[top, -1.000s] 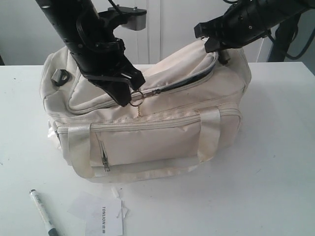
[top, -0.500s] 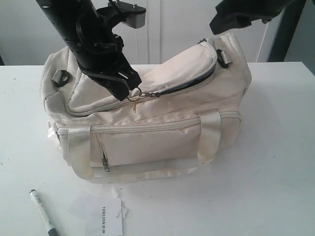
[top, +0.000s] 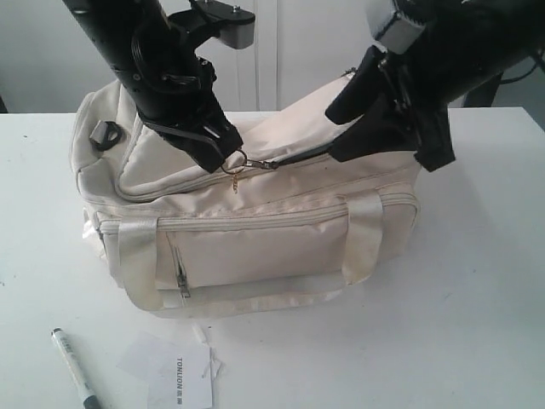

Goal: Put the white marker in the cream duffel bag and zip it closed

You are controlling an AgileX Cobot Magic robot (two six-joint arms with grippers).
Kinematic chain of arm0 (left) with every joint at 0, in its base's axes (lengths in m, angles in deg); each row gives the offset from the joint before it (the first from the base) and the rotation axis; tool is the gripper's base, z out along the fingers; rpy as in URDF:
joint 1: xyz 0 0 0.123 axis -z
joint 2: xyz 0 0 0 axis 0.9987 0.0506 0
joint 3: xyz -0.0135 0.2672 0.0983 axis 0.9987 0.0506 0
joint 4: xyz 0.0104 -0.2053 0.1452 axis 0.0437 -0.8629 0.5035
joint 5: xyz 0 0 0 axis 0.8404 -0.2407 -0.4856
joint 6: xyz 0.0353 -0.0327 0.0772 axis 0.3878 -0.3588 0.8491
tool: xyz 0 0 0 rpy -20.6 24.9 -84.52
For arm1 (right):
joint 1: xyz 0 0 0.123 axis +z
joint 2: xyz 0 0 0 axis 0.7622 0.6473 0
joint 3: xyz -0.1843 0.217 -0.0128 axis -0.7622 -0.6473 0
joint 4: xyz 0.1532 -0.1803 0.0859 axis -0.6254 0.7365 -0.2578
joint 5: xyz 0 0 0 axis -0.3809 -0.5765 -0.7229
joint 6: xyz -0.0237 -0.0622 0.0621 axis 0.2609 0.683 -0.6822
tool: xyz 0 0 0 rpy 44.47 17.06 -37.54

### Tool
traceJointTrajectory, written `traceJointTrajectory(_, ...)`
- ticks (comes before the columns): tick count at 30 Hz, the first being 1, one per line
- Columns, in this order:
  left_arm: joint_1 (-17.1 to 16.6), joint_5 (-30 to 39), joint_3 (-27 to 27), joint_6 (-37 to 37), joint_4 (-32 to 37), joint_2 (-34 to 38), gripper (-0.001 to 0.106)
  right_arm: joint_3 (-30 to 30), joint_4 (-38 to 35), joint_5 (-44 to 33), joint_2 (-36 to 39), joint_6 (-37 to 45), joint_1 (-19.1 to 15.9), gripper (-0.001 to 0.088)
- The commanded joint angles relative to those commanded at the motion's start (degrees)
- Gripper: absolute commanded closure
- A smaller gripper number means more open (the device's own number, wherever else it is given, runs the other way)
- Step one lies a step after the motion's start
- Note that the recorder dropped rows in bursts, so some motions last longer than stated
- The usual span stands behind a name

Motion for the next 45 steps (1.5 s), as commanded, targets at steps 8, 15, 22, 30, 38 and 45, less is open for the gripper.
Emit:
traceJointTrajectory(8, 0.0, -0.1, 0.0, 1.1, 0.0, 0.0, 0.105, -0.4, -5.9, 0.8, 6.8, 10.2, 2.0, 0.0444)
traceJointTrajectory(15, 0.0, -0.2, 0.0, 1.2, -0.2, 0.0, 0.105, -0.4, -13.0, 0.3, 11.0, 15.9, 2.1, 0.0444)
traceJointTrajectory(22, 0.0, -0.2, 0.0, 1.3, -0.2, 0.0, 0.105, -0.4, -13.0, 0.1, 13.0, 17.7, 3.4, 0.0444)
traceJointTrajectory(30, 0.0, 0.1, 0.0, 2.4, -1.9, 0.0, 0.105, -0.4, -12.8, 6.2, 13.1, 19.8, 6.3, 0.0466)
traceJointTrajectory(38, 0.0, 0.7, 0.0, 2.4, -1.9, 0.0, 0.105, -0.4, -11.5, 7.4, 13.1, 19.8, 6.5, 0.0503)
traceJointTrajectory(45, 0.0, 0.5, 0.0, 2.6, -1.9, 0.0, 0.105, -0.4, -10.0, 6.6, 13.1, 17.8, 6.5, 0.0785)
